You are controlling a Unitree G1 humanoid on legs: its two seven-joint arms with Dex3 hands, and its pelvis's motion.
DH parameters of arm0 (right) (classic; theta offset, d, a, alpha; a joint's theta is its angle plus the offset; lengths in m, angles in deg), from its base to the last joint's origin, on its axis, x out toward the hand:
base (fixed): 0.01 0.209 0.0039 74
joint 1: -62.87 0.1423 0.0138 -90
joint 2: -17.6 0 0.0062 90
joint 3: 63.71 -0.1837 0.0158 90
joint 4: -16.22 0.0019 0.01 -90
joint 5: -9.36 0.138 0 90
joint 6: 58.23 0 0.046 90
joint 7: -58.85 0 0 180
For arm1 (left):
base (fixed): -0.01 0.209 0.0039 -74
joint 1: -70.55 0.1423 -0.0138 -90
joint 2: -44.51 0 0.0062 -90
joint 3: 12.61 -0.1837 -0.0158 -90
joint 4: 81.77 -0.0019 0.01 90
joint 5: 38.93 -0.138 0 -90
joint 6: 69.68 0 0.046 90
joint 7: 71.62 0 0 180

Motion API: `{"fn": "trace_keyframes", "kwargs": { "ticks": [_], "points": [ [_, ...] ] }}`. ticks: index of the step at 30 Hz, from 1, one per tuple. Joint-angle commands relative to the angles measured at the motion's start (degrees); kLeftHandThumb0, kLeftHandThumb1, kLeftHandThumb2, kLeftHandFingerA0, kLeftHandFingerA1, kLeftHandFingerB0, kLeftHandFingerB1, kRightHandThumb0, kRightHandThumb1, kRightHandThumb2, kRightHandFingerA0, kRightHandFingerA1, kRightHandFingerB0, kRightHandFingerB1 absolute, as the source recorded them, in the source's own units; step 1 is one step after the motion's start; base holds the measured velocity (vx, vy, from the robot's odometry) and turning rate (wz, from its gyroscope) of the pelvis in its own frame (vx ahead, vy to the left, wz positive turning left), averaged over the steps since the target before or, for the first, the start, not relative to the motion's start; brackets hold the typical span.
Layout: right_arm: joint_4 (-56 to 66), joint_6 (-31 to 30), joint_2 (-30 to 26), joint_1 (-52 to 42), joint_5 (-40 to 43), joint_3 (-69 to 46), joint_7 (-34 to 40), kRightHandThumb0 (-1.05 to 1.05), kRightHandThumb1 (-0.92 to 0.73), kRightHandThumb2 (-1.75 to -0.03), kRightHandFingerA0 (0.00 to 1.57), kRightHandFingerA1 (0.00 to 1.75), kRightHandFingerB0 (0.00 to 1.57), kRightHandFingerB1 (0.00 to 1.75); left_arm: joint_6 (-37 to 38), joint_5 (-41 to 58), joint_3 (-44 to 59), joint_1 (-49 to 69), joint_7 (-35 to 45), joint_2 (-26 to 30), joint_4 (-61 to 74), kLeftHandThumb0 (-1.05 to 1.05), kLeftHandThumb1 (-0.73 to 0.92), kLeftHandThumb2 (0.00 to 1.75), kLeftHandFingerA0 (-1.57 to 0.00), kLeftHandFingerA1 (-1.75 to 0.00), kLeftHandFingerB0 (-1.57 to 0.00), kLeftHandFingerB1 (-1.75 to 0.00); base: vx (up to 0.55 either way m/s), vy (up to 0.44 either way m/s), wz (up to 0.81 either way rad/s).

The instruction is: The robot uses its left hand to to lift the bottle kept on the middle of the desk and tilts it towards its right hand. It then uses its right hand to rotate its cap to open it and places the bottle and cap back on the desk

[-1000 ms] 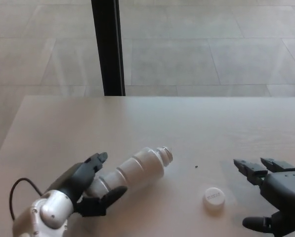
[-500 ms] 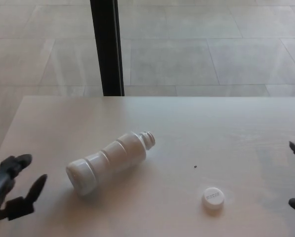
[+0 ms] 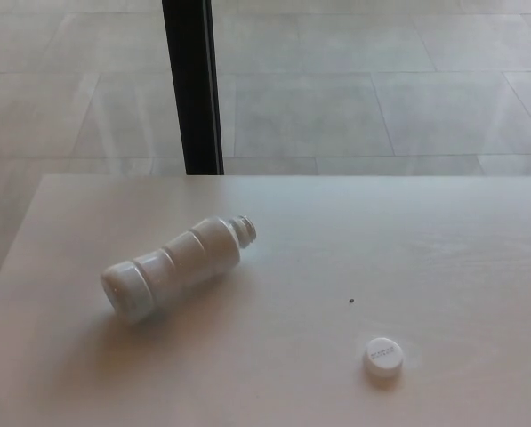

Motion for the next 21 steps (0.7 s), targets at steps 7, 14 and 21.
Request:
{"fn": "trace_keyframes", "kwargs": {
  "ticks": [7, 14, 21],
  "points": [
    [-43.28, -0.02, 3.33, 2.10, 52.01, -58.42, 17.78, -0.72, -0.55, -0.90, 0.35, 0.82, 0.10, 0.44, 22.96, 46.58, 55.50, 10.93, -15.13, 4.10, -47.01, -0.99, 0.85, 1.23, 0.00, -0.48, 0.00, -0.41, 0.00, 0.000, 0.00],
    [-42.18, -3.10, 10.93, 2.89, 51.15, -58.05, 18.39, -0.65, -0.58, -0.90, 0.15, 0.60, 0.06, 0.42, 22.58, 41.61, 52.22, 8.31, -15.25, 2.71, -48.57, -0.99, 0.84, 1.19, 0.00, -0.56, 0.00, -0.44, 0.00, 0.000, 0.00],
    [-40.03, -5.89, 17.16, 0.94, 42.91, -52.53, 19.36, -0.52, -0.78, -0.64, 0.15, 0.45, 0.17, 0.28, 26.19, 29.65, 40.89, 10.30, -10.71, -2.72, -51.31, -0.84, 0.90, 0.69, 0.00, -0.48, 0.00, -0.27, 0.00, 0.000, 0.00]
  ]
}}
